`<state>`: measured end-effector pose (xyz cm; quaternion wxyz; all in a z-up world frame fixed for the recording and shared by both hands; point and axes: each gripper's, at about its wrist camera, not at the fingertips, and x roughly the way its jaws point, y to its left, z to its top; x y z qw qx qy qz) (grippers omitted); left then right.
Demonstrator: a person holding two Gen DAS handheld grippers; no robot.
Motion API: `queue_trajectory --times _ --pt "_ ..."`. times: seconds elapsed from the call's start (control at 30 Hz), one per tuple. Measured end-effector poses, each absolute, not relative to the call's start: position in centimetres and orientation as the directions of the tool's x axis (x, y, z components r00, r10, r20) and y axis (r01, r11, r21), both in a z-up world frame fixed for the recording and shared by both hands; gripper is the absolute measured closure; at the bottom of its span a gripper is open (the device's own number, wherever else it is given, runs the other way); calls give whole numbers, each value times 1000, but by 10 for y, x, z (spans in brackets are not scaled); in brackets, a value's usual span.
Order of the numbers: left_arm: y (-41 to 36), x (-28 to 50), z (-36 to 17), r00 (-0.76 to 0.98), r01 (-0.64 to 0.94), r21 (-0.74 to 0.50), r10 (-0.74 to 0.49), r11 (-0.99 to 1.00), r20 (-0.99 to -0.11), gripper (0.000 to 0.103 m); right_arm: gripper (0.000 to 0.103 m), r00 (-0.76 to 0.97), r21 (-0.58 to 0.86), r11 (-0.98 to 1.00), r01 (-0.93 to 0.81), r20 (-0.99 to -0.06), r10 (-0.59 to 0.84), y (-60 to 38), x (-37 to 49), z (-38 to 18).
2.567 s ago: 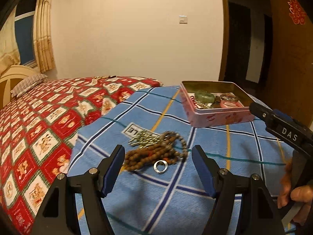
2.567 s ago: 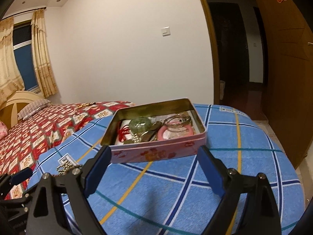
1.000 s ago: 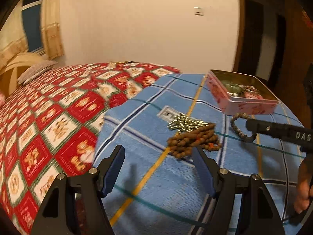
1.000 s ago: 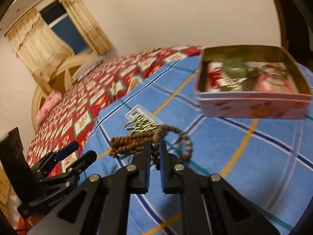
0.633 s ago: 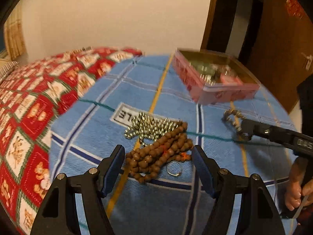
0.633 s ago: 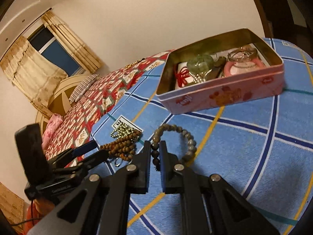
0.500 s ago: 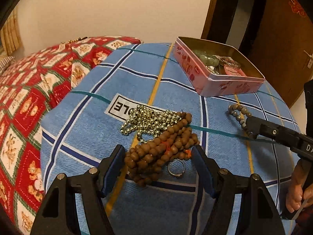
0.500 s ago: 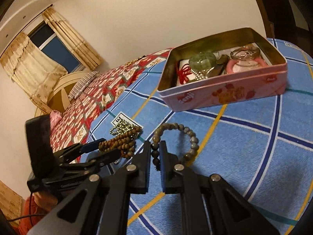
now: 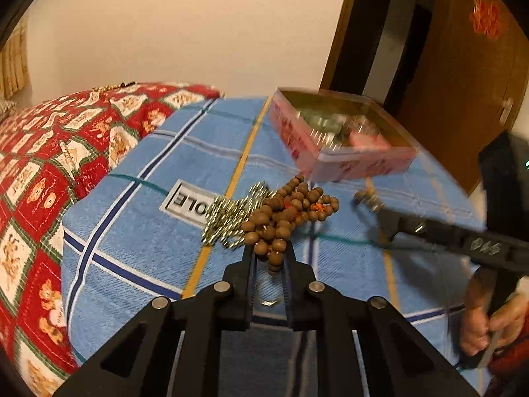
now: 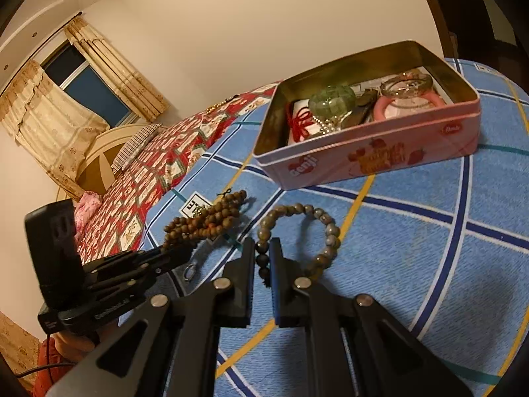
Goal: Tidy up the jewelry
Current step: 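Grasp the grey bead bracelet with the right gripper while the left grasps the brown wooden beads, then lower both bead strands into the pink tin and open both grippers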
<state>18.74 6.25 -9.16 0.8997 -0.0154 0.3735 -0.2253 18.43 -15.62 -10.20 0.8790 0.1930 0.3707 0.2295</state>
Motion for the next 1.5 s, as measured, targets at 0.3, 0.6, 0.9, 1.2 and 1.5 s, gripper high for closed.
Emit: queue_trajectory --times 0.3,0.6,0.9,1.2,1.5 --pt "81 150 -64 725 366 -315 -481 875 -494 89 91 690 496 834 -242 -517 508 -169 174 -92" --pt "93 139 -38 797 333 -357 -463 873 -388 89 91 806 381 891 -246 -430 406 -171 154 -69" --pt "49 149 -37 746 416 -340 -530 843 -404 89 91 871 402 895 -191 -352 344 -193 147 -45" --pt "-10 193 -28 761 411 -320 -515 854 -396 89 91 901 425 891 -157 -309 306 -229 174 -25" --pt "-56 233 -44 774 366 -280 -457 888 -438 89 91 925 351 931 -102 -311 219 -228 218 -30"
